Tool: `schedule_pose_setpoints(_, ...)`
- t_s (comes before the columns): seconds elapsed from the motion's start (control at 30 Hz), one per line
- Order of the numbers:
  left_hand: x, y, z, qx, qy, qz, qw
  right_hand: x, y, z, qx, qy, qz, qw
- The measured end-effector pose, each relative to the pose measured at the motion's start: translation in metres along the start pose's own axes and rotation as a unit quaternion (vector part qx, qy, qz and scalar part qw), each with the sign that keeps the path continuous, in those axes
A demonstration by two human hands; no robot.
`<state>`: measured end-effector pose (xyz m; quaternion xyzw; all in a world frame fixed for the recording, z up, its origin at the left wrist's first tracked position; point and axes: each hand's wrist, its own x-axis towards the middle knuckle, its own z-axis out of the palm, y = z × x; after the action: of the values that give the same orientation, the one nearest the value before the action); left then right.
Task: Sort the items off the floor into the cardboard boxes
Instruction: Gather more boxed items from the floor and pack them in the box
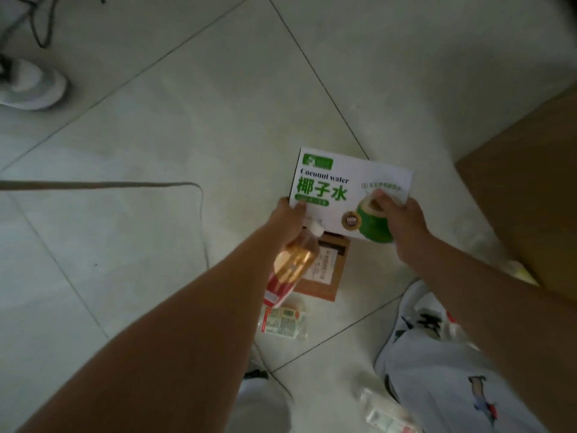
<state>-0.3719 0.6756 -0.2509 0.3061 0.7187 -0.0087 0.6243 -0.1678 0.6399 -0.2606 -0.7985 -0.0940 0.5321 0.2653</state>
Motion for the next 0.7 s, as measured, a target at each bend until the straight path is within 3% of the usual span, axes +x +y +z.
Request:
schedule_pose_setpoints(0.23,-0.095,0.004,-0.01,-0.076,0.008,0.057,0.995,-0.087,-0.024,-0.035,0.015,0.023,-0.106,0.994)
schedule_pose_setpoints(0.37,-0.178,0.038,-0.039,-0.137,0.046,0.076,0.987,-0.169,-0.069,-0.048,0.034,0.034,-0.171,0.984)
schedule_pose_setpoints(0.5,-0.262,0.078,-0.084,-0.124,0.096,0.12,0.98,-0.271,-0.117,-0.06,0.099,0.028,-0.196,0.975)
schedule_pose_setpoints(0.7,-0.343,0.152,-0.098,-0.138,0.094,0.228,0.959,-0.372,-0.166,-0.107,0.189,0.0,-0.264,0.946)
